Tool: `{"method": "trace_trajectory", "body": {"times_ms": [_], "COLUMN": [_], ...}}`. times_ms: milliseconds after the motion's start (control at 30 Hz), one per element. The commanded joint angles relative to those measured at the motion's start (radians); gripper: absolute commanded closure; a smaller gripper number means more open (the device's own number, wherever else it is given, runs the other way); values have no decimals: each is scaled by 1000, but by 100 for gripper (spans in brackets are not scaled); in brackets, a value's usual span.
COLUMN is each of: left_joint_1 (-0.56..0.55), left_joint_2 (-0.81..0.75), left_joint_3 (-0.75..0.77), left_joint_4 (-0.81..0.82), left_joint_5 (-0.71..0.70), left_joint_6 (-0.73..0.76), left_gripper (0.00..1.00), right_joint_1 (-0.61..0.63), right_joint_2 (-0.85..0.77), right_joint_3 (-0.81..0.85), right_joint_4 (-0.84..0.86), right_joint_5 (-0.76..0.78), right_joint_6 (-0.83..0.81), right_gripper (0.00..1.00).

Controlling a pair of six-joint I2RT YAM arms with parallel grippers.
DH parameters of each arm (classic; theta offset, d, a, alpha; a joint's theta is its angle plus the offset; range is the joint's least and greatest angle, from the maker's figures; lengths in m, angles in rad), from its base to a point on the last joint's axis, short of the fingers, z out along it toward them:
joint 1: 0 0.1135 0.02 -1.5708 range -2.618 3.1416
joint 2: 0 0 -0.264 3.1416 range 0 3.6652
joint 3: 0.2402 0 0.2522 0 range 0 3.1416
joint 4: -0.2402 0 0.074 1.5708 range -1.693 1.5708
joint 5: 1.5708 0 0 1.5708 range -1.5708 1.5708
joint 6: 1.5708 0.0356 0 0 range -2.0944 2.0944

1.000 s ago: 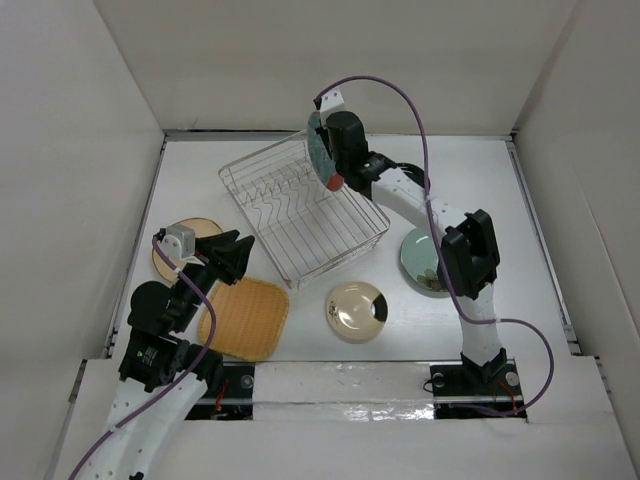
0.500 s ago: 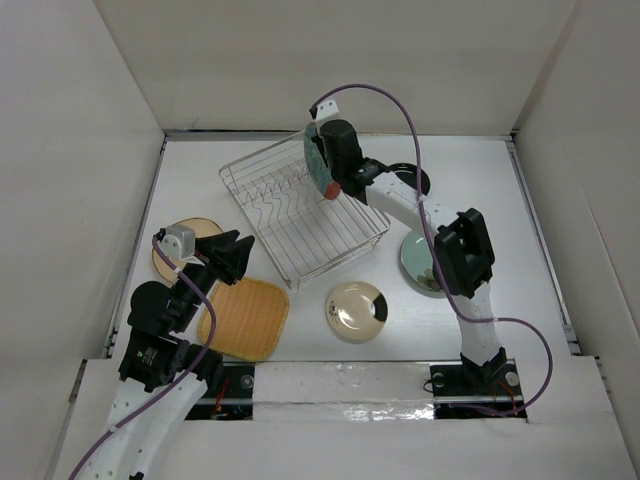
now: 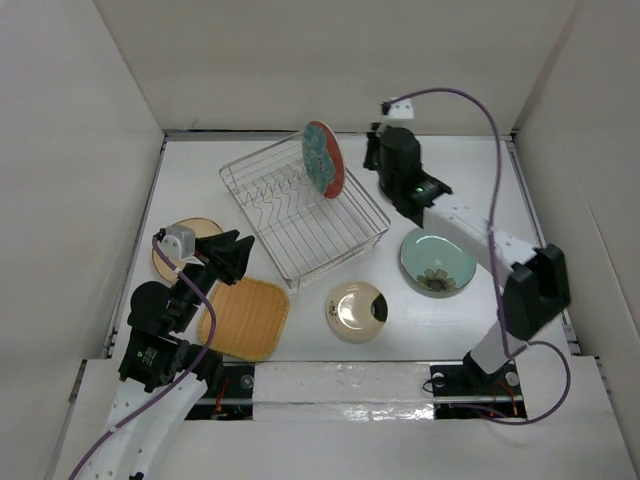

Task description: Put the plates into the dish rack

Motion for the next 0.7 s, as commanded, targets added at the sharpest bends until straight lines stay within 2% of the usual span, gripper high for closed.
{"method": "trace_trajectory", "body": {"times_ms": [0, 33, 133, 233, 300, 333, 433, 533, 667], "left_joint_1": [-6, -6, -6, -6, -6, -6, -6, -6, -6], "left_joint_2": [-12, -13, -16, -10, -10, -10, -10, -10, -4], "left_joint_3": [18, 18, 16, 16, 18, 18, 18, 18, 18], "left_joint_4": [38, 39, 42, 45, 42, 41, 36, 36, 36], "left_joint_5": [2, 5, 14, 20, 17, 13, 6, 5, 5], "left_joint_6": [13, 11, 10, 8, 10, 10, 13, 11, 11], "left_gripper": [63, 63, 65, 69, 73, 74, 80, 86, 87], "right_joint_1": [-106, -133, -273, -402, -434, -463, -517, -586, -621], "right_joint_2": [-245, -289, -378, -317, -263, -202, -116, 42, 155], "right_joint_3": [-315, -385, -593, -610, -593, -578, -510, -424, -360], "right_joint_4": [154, 166, 220, 181, 186, 184, 187, 210, 244], "right_joint_5": [-28, -46, -149, -282, -319, -332, -326, -449, -560], "right_joint_6": [266, 304, 369, 394, 403, 409, 459, 553, 619], "right_gripper": [96, 100, 100, 100, 87, 71, 41, 38, 38]}}
